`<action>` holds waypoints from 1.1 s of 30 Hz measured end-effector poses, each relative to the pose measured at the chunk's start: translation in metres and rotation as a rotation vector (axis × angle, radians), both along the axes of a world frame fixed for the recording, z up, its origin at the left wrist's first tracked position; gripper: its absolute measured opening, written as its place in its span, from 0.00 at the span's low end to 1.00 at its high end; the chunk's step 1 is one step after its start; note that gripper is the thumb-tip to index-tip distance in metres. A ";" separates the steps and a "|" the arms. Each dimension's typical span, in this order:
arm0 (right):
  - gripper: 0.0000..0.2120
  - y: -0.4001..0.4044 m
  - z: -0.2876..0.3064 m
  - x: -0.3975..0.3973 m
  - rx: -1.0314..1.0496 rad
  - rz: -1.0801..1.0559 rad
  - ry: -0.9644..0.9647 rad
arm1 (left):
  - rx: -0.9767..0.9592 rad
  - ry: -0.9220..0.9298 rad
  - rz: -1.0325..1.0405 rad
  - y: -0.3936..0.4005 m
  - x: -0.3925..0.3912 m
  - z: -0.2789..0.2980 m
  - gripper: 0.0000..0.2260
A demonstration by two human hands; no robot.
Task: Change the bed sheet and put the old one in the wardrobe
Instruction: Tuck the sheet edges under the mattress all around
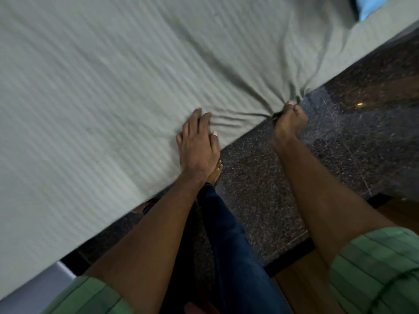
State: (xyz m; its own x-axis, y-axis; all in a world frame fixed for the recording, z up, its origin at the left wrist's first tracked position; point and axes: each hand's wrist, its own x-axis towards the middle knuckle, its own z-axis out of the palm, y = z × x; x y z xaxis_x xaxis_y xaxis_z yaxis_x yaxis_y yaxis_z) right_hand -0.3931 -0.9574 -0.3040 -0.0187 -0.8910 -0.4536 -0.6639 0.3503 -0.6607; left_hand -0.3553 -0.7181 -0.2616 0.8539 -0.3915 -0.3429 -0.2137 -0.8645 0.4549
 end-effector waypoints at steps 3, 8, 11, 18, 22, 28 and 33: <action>0.13 -0.002 0.022 0.010 -0.137 -0.082 0.113 | -0.048 -0.026 0.013 0.004 -0.002 0.000 0.22; 0.14 0.078 0.047 0.034 -0.673 0.325 0.215 | -0.151 -0.173 0.325 0.030 0.009 0.005 0.19; 0.17 0.167 0.026 0.049 -0.554 1.215 -0.053 | -0.231 -0.248 0.490 0.054 0.029 0.002 0.19; 0.32 0.185 -0.003 0.104 -0.727 1.980 0.127 | -0.093 -0.210 0.304 0.113 0.092 -0.029 0.24; 0.32 0.119 -0.008 0.134 -0.649 1.487 0.410 | 0.055 -0.190 0.208 0.112 0.107 -0.031 0.26; 0.31 0.216 0.004 0.174 -0.692 1.410 0.278 | -0.044 -0.217 0.322 0.130 0.134 -0.015 0.27; 0.38 0.281 -0.004 0.206 -0.749 2.329 -0.031 | -0.013 -0.232 0.297 0.174 0.178 -0.021 0.28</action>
State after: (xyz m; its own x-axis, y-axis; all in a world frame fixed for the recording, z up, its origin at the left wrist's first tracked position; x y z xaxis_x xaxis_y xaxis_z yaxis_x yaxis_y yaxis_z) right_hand -0.1867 -0.6761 -0.3084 0.7857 0.5934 -0.1749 0.5347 -0.7936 -0.2903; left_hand -0.1778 -0.5439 -0.2826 0.9853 -0.1179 -0.1238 -0.0529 -0.8989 0.4349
